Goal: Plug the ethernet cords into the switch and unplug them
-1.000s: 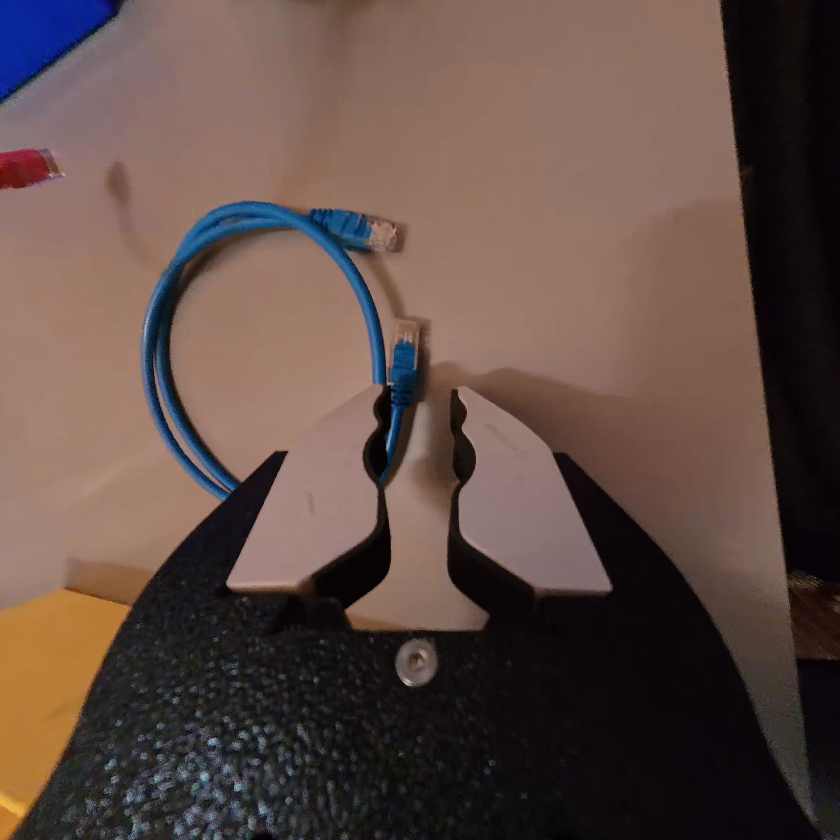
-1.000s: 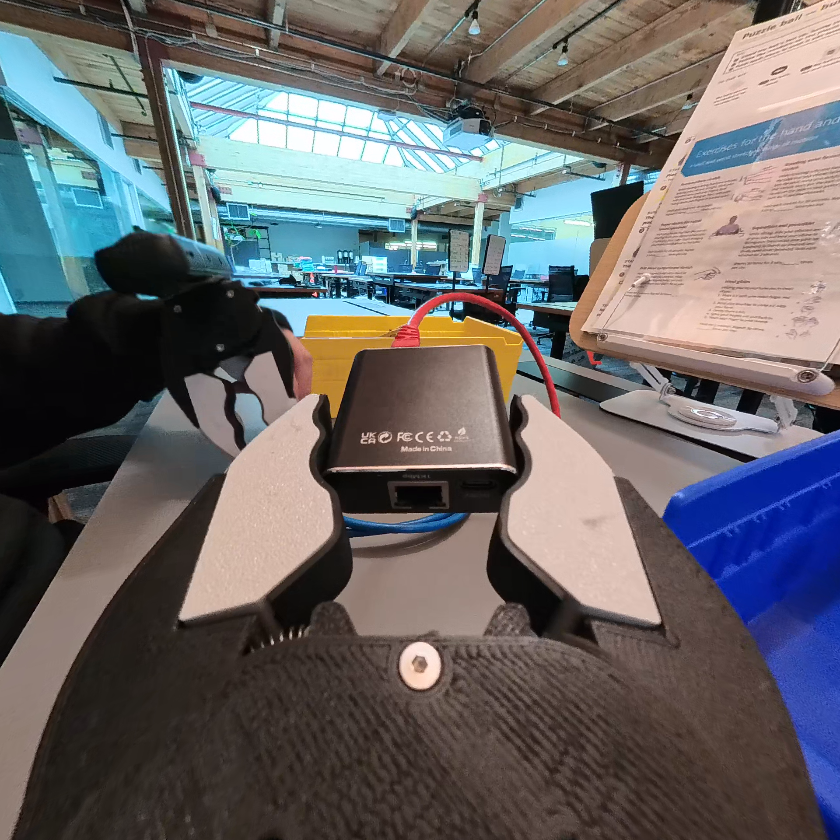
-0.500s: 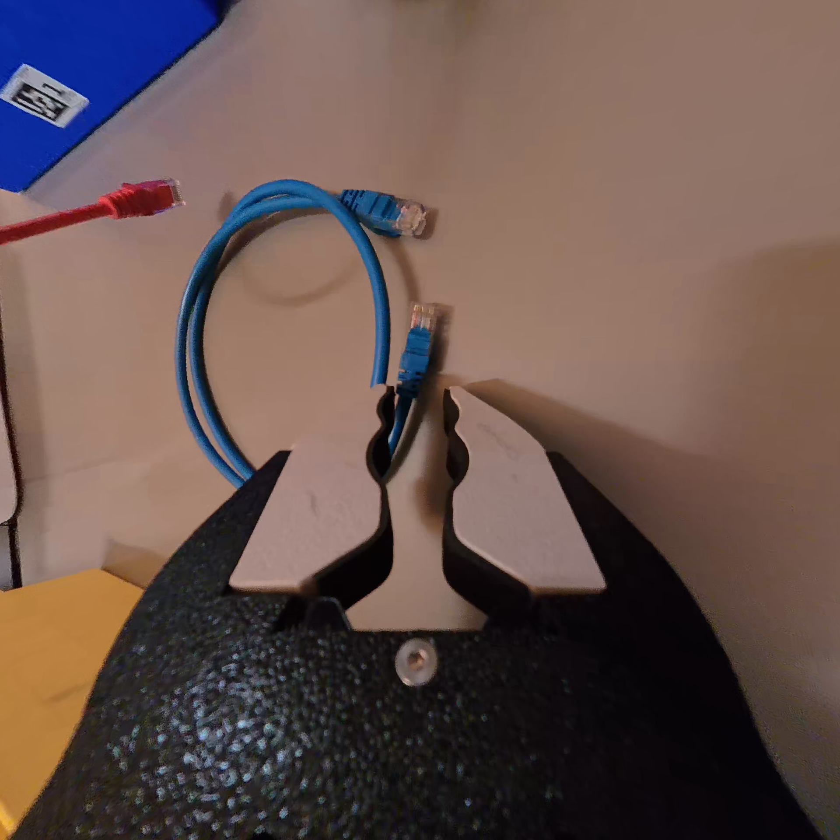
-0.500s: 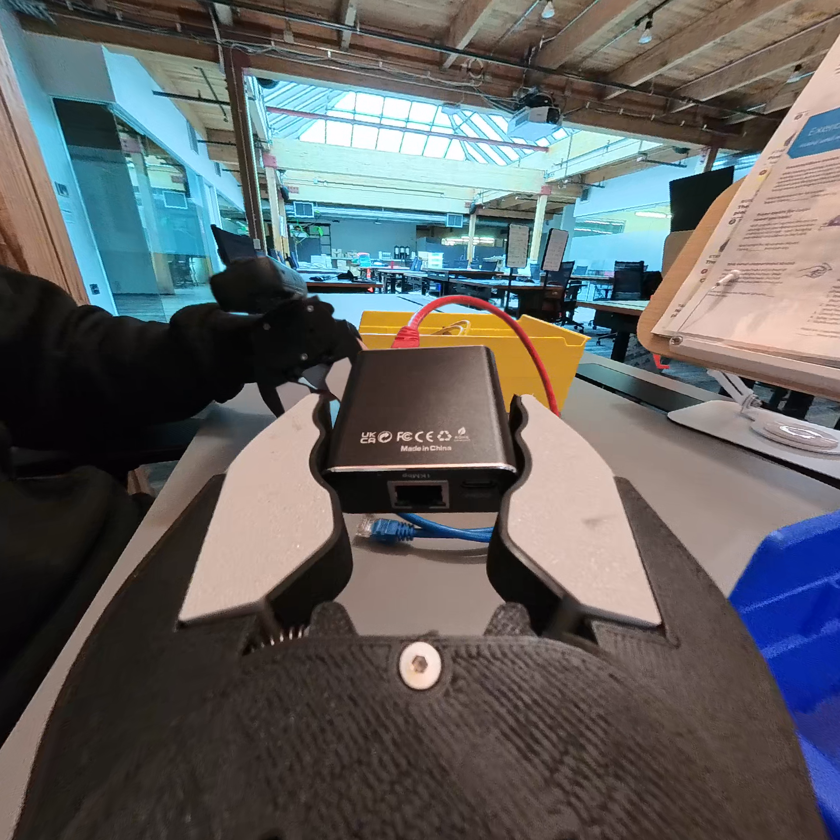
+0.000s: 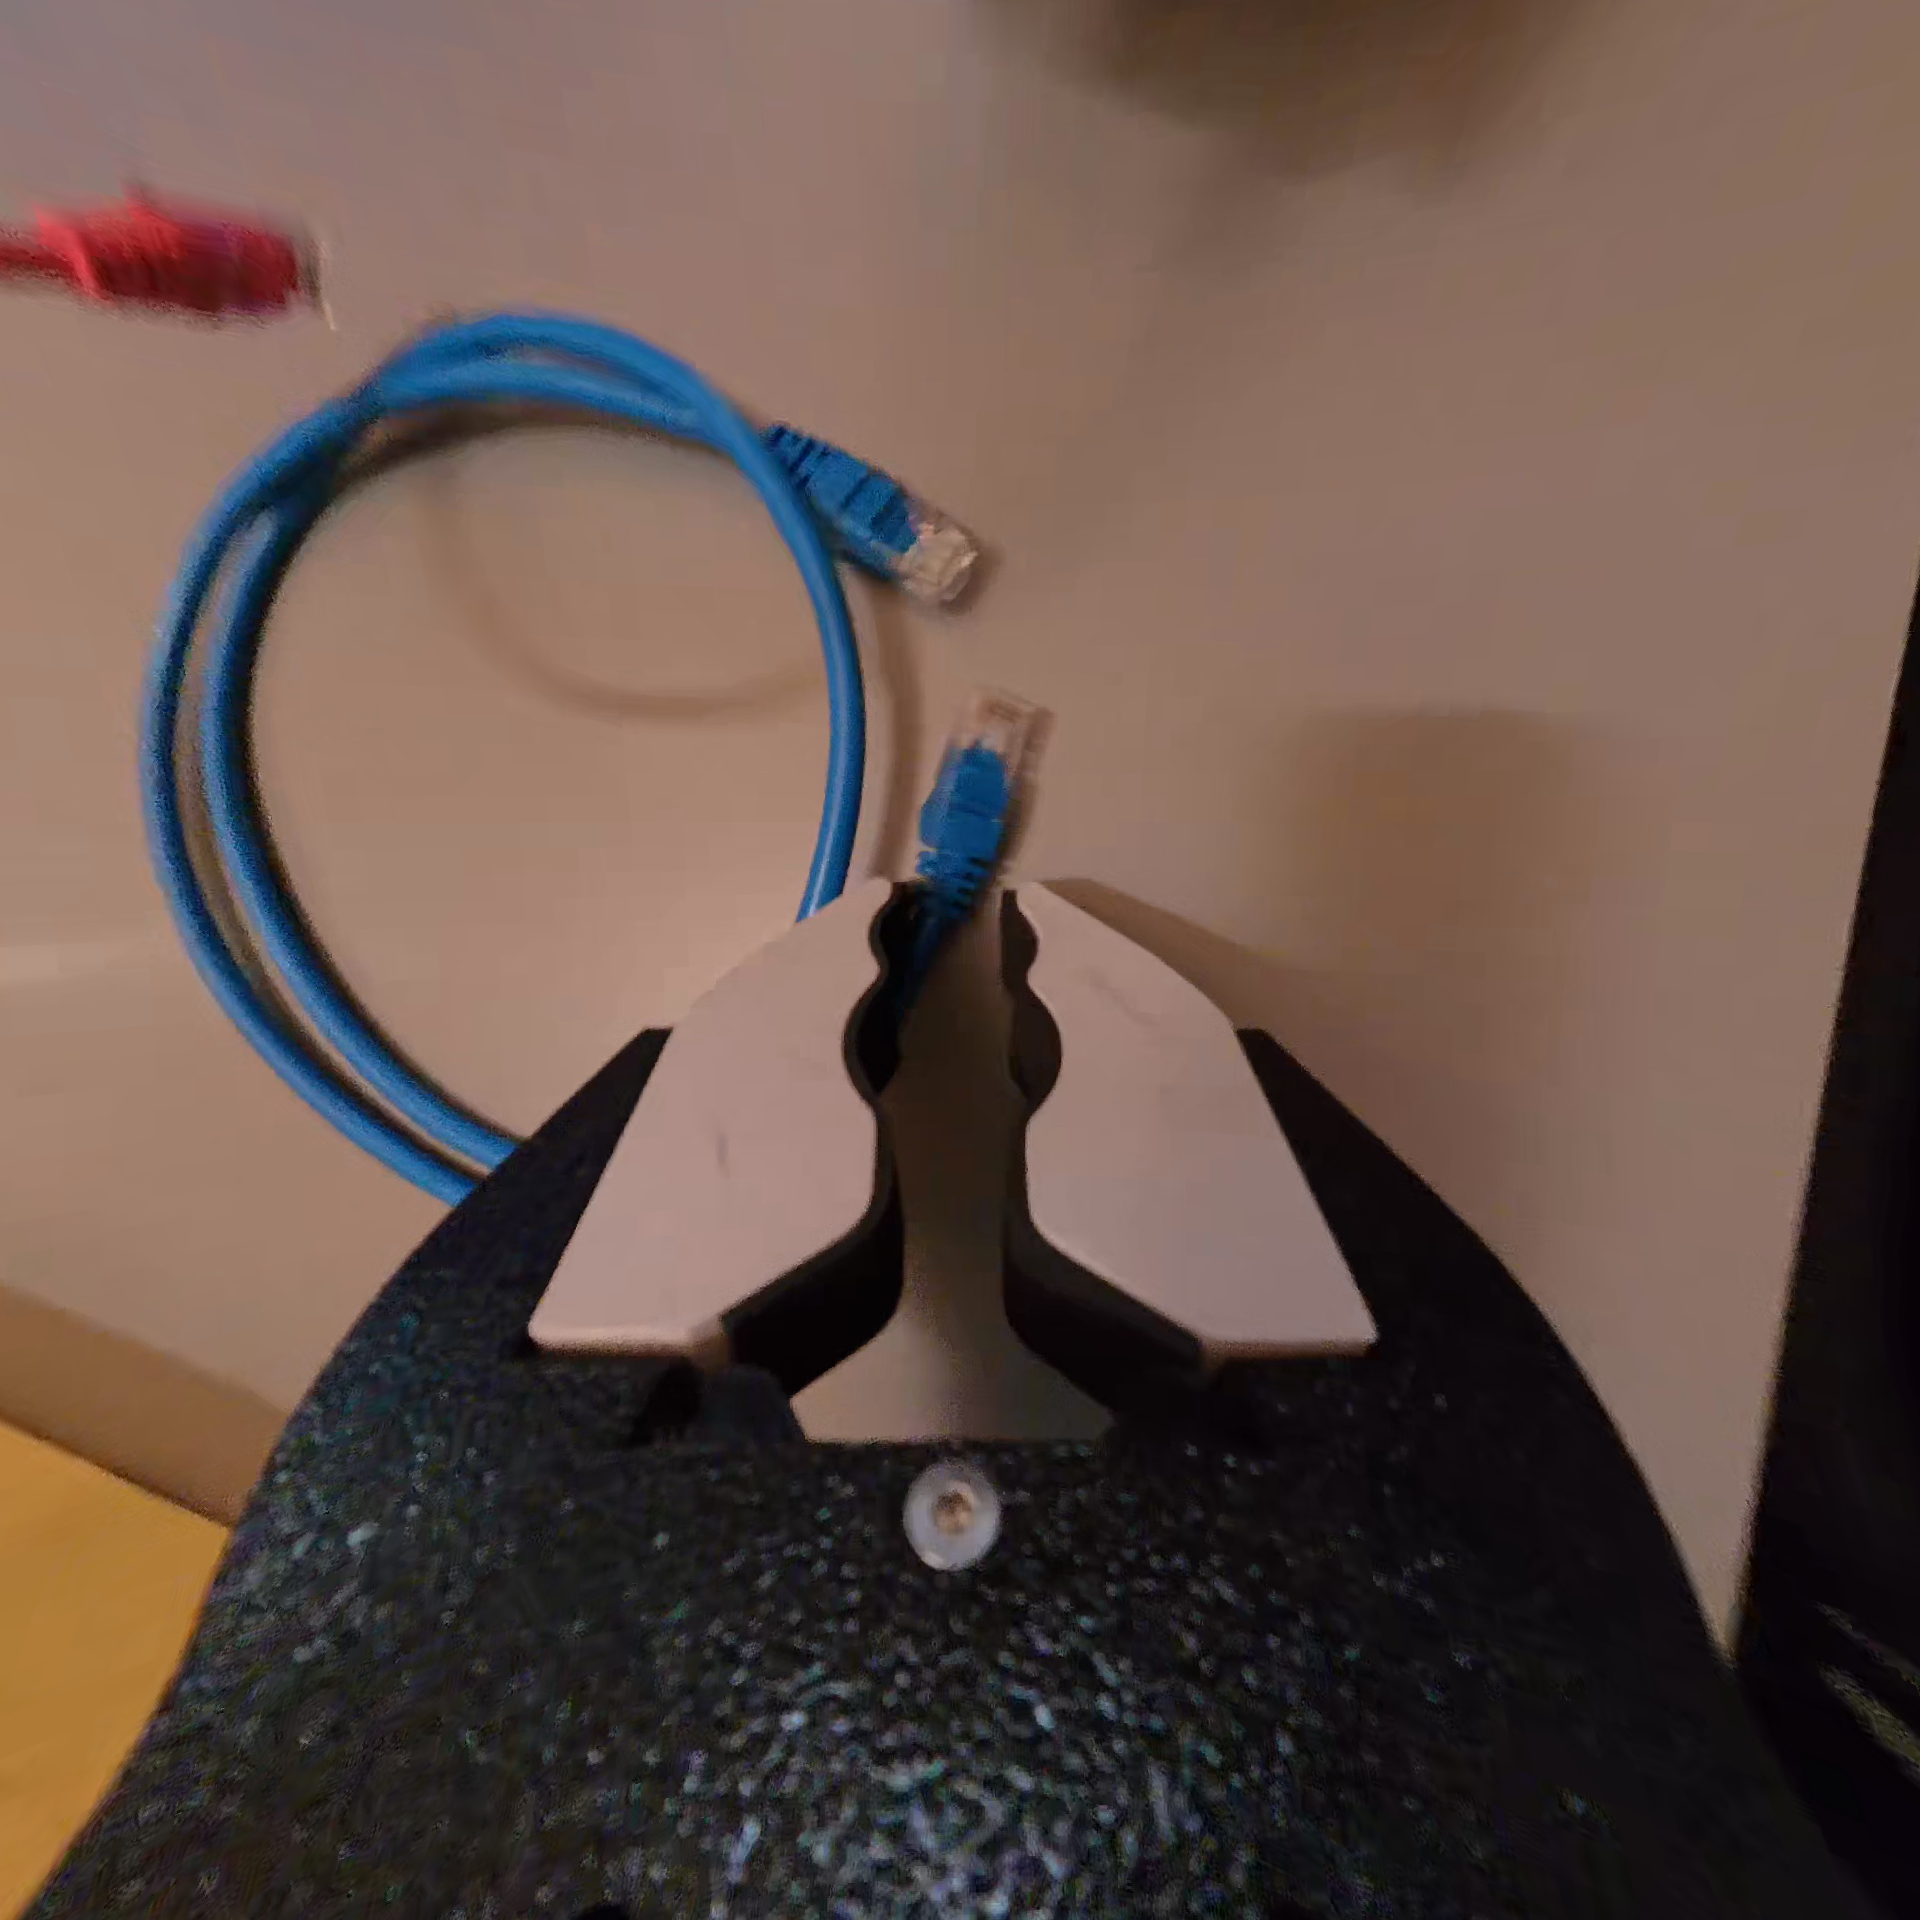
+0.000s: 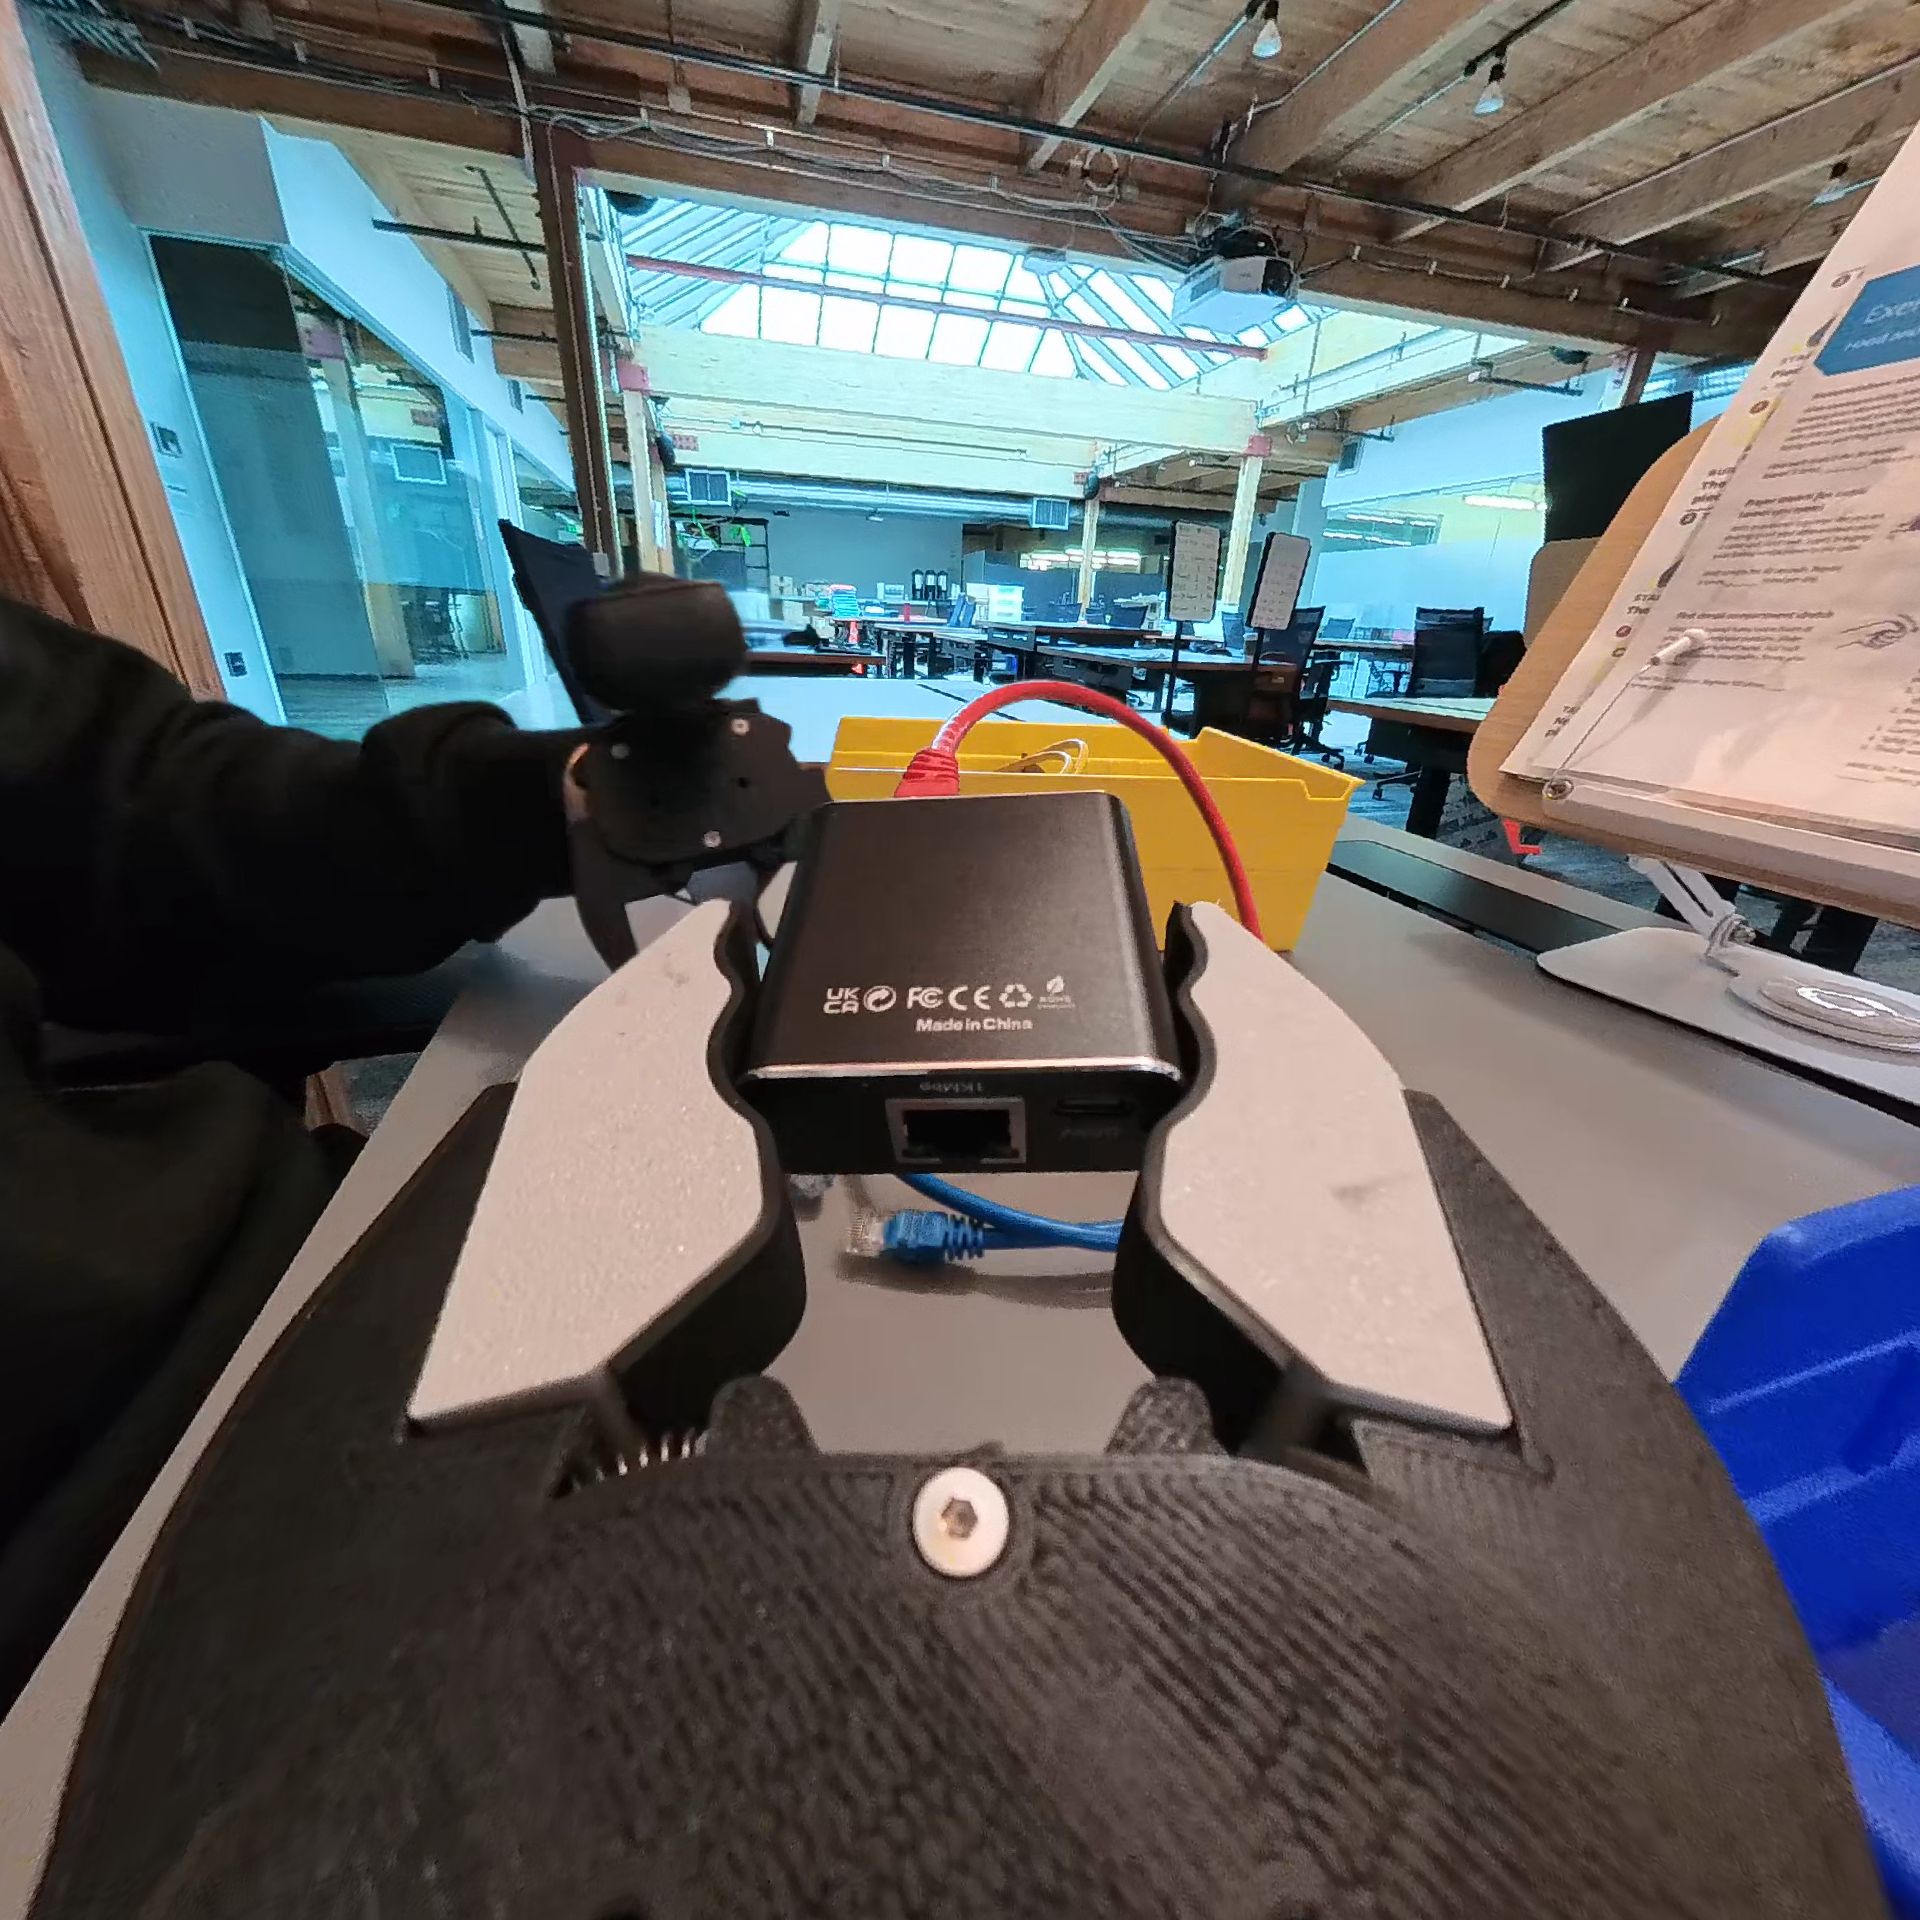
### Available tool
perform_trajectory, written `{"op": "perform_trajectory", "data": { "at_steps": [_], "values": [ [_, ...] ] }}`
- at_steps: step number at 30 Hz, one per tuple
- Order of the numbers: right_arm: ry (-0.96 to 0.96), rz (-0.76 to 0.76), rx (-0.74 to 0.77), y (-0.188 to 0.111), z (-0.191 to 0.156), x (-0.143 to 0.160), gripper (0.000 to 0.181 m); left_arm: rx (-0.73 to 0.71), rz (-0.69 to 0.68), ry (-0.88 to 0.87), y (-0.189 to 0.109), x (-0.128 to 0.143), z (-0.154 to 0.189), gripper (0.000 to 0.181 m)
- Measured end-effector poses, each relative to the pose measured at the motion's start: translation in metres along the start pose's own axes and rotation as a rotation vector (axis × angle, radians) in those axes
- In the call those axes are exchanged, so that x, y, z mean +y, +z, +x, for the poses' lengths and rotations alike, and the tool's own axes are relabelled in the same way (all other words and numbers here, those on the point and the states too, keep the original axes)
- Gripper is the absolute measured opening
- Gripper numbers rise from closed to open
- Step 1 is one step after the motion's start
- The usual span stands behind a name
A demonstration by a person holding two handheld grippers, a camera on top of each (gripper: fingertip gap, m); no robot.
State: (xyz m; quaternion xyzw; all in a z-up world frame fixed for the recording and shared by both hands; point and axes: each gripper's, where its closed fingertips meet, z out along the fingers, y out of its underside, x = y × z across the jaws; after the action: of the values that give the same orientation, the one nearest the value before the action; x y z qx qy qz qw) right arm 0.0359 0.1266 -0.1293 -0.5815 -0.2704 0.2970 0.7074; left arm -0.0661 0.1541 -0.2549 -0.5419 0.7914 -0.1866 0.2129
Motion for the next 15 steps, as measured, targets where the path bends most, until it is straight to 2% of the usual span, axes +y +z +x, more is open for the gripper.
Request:
{"op": "perform_trajectory", "data": {
  "at_steps": [1, 6, 12, 15],
  "values": [
    [0.004, -0.001, -0.002, 0.000, 0.000, 0.000, 0.075, -0.031, 0.025, 0.077, -0.001, -0.002, 0.000, 0.018],
    [0.006, -0.006, -0.025, 0.001, -0.003, 0.001, 0.075, -0.126, 0.116, 0.317, 0.000, -0.010, -0.003, 0.023],
    [0.014, -0.002, -0.051, 0.001, -0.007, 0.000, 0.075, -0.008, 0.209, 0.160, 0.006, -0.010, -0.005, 0.012],
    [0.016, 0.002, -0.073, 0.002, -0.010, 0.000, 0.075, -0.043, 0.196, 0.112, 0.008, -0.012, -0.009, 0.012]
  ]
}}
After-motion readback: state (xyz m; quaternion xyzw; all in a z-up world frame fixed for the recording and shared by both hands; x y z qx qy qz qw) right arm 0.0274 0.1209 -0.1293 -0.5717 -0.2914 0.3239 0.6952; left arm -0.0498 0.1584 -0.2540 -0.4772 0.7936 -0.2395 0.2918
